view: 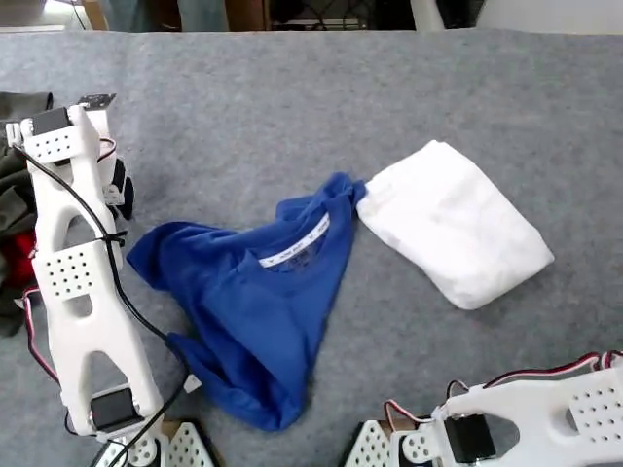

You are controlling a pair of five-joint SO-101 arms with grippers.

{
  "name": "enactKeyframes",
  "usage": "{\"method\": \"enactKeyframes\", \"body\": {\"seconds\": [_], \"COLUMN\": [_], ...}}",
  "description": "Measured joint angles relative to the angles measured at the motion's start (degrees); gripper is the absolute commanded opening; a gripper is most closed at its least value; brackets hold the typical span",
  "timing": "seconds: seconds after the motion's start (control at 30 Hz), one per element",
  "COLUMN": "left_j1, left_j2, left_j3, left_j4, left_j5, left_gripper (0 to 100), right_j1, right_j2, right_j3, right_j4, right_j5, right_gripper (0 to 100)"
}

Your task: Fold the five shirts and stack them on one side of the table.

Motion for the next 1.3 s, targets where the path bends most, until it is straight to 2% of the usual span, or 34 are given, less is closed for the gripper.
{"method": "enactKeyframes", "body": {"seconds": [0.23,0.4,0.47,0.63,0.8,0.9,1.03,1.13,1.3], "left_j1": [0.09,-0.44,-0.62,-2.02,-4.75,-4.84,-7.21,-7.65,-11.25], "left_j2": [-8.18,-15.21,-19.69,-32.18,-47.65,-57.67,-71.03,-79.03,-89.05], "left_j3": [10.46,13.1,13.1,16.79,31.91,46.07,65.23,79.82,94.86], "left_j4": [-0.35,-0.26,-0.26,-0.09,0.09,-0.7,-6.15,-11.25,-16.18], "left_j5": [-3.78,-2.64,-1.85,1.32,1.93,0.79,0.44,0.44,2.81], "left_gripper": [5,12,13,13,13,13,13,16,23], "right_j1": [-0.53,-6.95,-11.08,-26.37,-48.0,-61.89,-77.8,-86.24,-97.23], "right_j2": [-3.16,-7.82,-9.76,-15.03,-17.93,-17.93,-13.45,-8.0,-1.23], "right_j3": [-5.27,-10.11,-12.57,-20.66,-28.22,-29.8,-30.42,-30.42,-30.42], "right_j4": [6.68,11.08,13.1,19.52,24.09,24.09,24.09,24.09,24.09], "right_j5": [-0.88,-6.68,-9.93,-21.8,-31.21,-35.69,-39.65,-40.44,-38.15], "right_gripper": [1.5,1.6,5.9,23.7,16.1,16.8,32.3,44.2,46.6]}}
